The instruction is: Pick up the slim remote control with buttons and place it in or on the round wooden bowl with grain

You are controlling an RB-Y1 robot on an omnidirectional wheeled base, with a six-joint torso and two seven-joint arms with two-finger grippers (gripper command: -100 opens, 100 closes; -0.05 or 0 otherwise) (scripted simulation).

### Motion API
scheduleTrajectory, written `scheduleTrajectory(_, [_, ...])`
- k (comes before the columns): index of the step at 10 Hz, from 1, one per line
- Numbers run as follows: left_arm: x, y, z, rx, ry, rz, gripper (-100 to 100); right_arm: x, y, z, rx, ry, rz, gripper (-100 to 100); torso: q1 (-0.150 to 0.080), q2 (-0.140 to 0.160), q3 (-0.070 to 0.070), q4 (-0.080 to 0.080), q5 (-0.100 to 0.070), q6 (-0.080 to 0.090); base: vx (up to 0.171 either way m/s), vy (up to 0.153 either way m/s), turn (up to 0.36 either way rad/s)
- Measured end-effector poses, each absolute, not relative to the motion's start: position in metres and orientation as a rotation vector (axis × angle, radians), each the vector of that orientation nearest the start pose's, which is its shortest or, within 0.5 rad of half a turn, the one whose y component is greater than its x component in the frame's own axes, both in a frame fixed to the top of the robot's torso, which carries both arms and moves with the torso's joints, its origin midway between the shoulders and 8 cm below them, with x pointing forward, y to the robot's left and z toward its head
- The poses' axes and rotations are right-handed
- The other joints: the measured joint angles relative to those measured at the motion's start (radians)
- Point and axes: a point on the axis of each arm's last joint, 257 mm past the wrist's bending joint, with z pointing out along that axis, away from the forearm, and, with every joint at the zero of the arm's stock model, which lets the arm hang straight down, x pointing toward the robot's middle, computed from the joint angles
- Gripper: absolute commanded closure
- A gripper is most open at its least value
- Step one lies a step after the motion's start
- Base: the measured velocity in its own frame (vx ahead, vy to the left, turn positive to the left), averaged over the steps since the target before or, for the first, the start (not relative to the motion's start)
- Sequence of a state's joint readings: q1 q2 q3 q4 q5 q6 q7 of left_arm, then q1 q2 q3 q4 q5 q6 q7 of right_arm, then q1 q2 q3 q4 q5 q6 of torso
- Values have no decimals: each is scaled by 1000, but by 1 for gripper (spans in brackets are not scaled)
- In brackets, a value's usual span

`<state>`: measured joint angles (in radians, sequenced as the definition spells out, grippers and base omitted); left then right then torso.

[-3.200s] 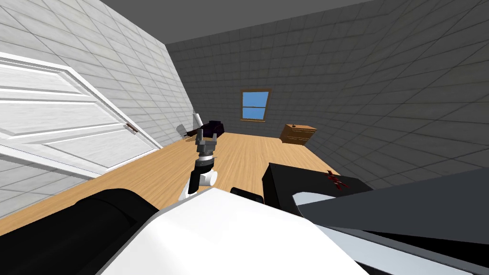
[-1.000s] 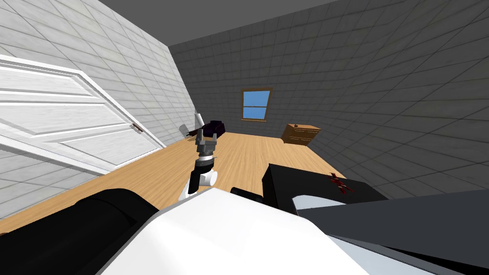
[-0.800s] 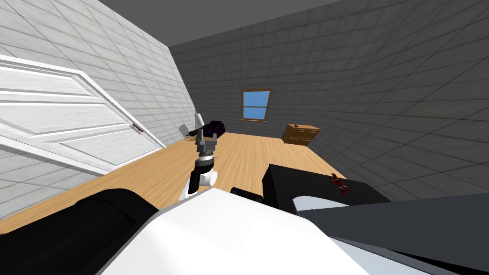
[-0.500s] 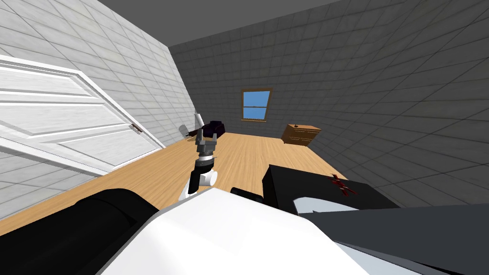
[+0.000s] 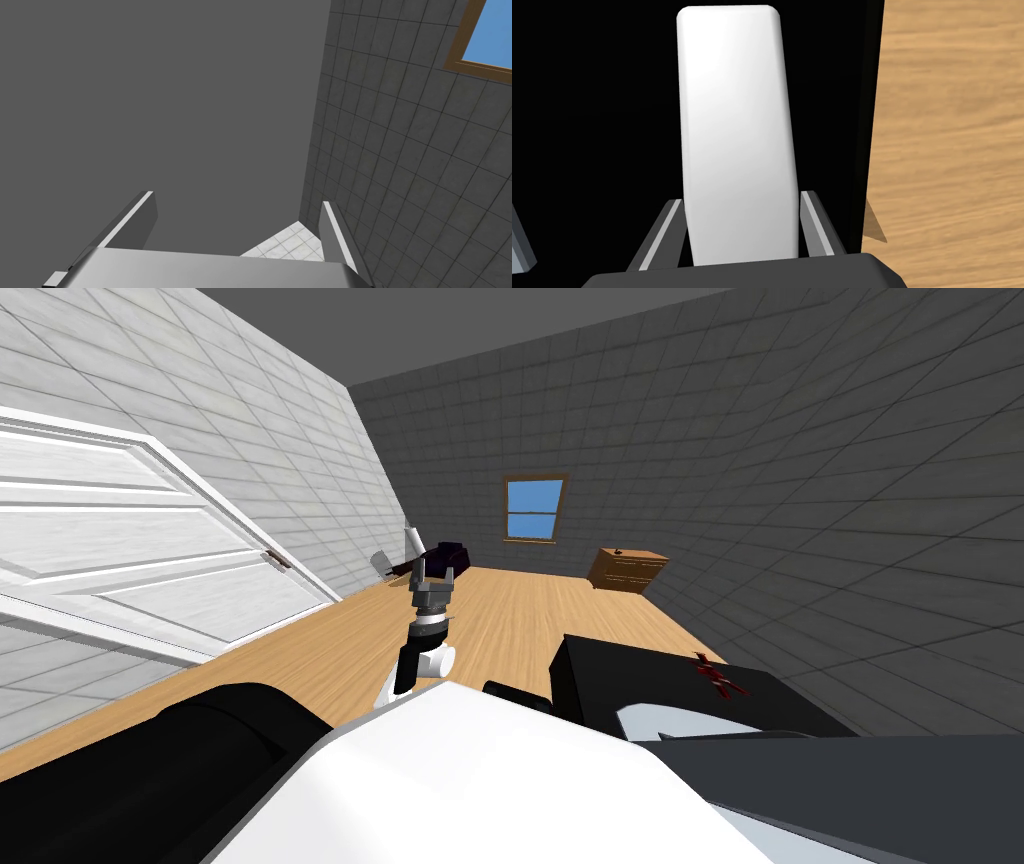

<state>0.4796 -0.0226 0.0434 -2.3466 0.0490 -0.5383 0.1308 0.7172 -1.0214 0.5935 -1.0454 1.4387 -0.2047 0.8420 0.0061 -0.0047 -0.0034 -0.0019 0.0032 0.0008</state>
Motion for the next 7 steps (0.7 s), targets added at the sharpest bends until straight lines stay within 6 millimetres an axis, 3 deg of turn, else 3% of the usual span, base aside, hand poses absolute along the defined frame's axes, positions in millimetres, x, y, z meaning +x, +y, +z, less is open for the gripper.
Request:
scheduleTrajectory(4, [319, 294, 67, -635, 442, -1446, 0, -142, -592, -518, -2370, 2308, -114, 100, 2, -1, 0, 0, 0, 1, 81, 39, -135])
scheduleTrajectory(7, [319, 294, 67, -635, 442, -1446, 0, -133, -616, -498, -2415, 2292, -119, 100, 8, -8, -4, -1, 2, 1, 151, 106, -164])
